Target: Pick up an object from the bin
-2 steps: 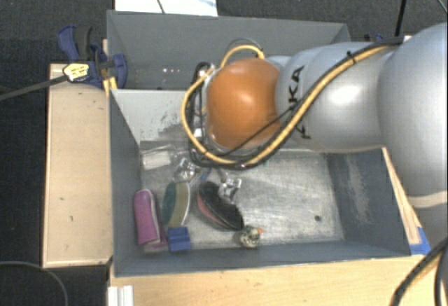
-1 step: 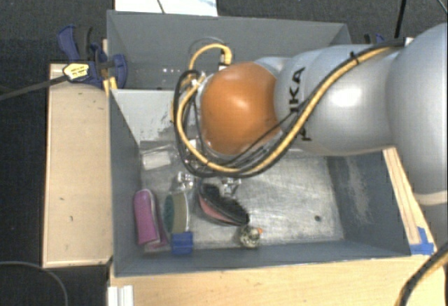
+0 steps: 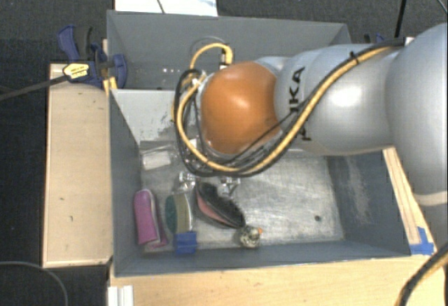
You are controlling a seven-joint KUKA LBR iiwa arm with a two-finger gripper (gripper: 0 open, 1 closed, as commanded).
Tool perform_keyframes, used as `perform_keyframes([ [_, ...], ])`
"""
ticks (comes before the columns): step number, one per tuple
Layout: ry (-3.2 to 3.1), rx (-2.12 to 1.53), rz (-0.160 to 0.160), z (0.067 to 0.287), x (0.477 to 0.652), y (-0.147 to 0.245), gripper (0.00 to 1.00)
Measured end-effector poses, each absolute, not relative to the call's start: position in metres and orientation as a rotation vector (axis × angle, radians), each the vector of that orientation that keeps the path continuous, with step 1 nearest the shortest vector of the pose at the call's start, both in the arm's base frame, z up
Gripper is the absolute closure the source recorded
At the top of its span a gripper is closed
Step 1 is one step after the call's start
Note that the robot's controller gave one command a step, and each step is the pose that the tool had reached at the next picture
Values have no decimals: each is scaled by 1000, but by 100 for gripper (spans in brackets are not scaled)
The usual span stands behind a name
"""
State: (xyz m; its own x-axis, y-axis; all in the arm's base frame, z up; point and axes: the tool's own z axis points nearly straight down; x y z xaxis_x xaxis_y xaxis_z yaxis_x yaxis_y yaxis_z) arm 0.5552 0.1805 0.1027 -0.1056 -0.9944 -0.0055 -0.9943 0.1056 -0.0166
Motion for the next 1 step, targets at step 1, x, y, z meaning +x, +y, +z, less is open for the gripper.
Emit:
perform_keyframes([
  [1, 2326, -2088, -11, 102, 555, 181, 0],
])
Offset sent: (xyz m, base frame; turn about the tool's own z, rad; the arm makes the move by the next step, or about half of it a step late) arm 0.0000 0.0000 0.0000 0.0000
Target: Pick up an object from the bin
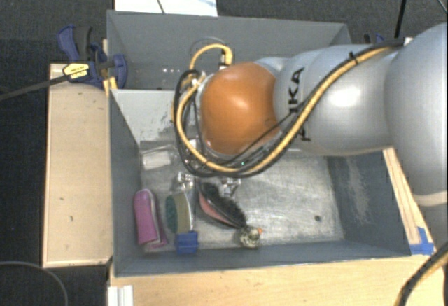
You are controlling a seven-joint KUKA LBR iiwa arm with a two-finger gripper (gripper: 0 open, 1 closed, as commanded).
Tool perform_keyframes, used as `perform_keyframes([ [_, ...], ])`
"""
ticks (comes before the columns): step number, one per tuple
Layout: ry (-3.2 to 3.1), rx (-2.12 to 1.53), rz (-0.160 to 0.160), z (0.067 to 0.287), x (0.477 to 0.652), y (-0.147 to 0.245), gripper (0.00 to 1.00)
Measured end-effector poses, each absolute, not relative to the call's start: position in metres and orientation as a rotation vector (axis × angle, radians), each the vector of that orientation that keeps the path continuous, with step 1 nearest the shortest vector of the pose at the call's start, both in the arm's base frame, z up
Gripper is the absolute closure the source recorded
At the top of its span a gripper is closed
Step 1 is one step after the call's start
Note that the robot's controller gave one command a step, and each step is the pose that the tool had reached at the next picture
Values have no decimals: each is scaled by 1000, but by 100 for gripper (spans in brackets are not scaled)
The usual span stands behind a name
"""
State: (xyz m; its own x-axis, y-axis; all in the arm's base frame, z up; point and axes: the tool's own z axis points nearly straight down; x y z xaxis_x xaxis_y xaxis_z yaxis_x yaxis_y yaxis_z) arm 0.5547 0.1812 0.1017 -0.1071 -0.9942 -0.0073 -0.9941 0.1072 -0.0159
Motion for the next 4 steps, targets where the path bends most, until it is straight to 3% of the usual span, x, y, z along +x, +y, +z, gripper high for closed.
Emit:
perform_keyframes([
  [1, 1693, -2626, -16, 102, 519, 140, 0],
  [2, 1570, -2724, 1, 126, 487, 81, 0],
  [3, 1268, -2877, -6, 99, 481, 67, 0],
  [4, 1273, -2873, -12, 100, 482, 66, 100],
])
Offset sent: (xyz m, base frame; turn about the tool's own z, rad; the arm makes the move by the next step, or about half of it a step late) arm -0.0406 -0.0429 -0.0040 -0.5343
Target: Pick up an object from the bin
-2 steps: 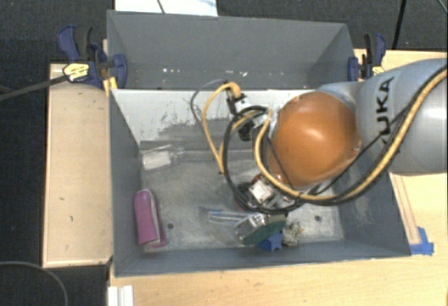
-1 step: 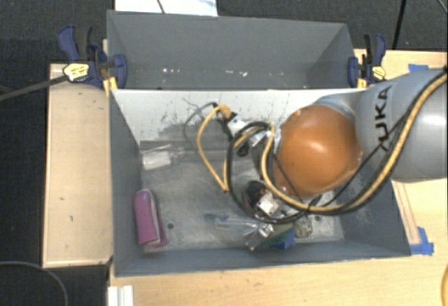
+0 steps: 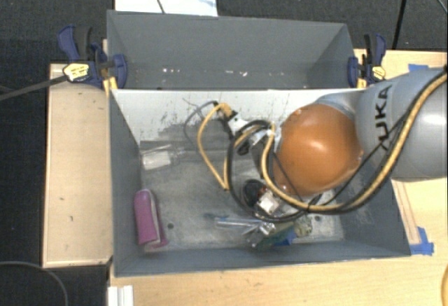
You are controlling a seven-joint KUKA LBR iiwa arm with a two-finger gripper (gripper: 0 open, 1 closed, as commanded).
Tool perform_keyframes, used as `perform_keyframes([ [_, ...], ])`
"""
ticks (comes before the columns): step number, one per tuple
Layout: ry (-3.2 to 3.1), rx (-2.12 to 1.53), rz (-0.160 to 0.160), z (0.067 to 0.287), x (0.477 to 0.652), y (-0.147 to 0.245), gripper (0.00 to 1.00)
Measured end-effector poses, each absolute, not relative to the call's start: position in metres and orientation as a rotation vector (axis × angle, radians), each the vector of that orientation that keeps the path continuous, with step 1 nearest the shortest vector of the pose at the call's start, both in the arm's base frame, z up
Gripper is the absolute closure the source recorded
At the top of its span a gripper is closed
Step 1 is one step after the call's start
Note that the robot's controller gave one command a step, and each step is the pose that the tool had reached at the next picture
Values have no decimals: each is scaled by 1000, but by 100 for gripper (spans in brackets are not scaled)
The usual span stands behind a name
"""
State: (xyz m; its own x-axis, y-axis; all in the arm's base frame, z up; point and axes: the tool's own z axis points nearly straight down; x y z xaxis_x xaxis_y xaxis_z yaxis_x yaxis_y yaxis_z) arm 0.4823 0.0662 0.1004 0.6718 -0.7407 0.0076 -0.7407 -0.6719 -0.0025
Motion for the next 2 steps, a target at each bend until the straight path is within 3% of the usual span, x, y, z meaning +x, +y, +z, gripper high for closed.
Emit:
perform_keyframes([
  [2, -1240, 2866, 28, 83, 486, 65, 100],
])
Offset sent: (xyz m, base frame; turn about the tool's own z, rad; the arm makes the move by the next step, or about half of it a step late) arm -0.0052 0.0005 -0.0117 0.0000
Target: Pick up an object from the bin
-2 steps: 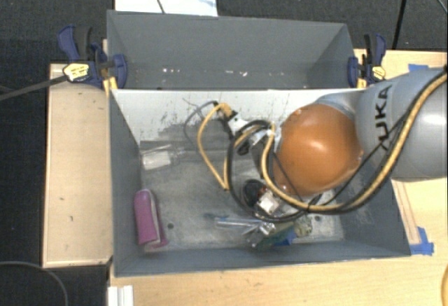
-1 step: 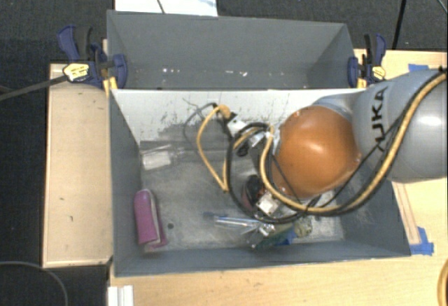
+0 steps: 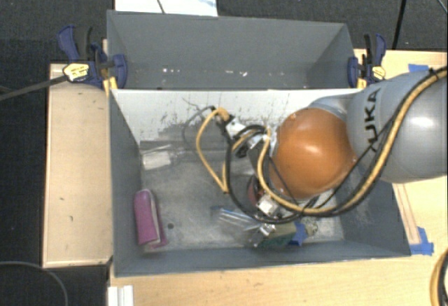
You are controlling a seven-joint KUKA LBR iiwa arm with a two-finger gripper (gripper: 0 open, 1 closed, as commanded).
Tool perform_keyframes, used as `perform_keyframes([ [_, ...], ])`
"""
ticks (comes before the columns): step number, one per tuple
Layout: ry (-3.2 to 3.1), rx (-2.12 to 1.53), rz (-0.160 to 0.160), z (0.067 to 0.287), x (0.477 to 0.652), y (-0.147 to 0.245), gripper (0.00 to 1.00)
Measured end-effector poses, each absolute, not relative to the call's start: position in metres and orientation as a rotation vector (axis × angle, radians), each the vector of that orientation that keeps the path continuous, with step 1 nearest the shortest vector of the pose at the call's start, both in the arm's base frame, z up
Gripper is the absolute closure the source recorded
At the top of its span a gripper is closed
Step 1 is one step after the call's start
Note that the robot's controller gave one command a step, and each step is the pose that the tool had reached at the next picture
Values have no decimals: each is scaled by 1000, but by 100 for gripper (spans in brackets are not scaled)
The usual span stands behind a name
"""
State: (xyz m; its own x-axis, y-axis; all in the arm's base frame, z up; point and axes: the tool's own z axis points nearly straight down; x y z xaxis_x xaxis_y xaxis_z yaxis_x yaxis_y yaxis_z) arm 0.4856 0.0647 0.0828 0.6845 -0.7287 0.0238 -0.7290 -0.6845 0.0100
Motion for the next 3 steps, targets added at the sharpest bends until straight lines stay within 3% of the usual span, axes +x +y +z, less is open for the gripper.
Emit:
perform_keyframes([
  [1, -1228, 2896, 8, 150, 487, 63, 100],
  [2, -426, 3113, -5, 132, 485, 70, 100],
  [3, -516, 3103, 9, 317, 494, 90, 100],
])
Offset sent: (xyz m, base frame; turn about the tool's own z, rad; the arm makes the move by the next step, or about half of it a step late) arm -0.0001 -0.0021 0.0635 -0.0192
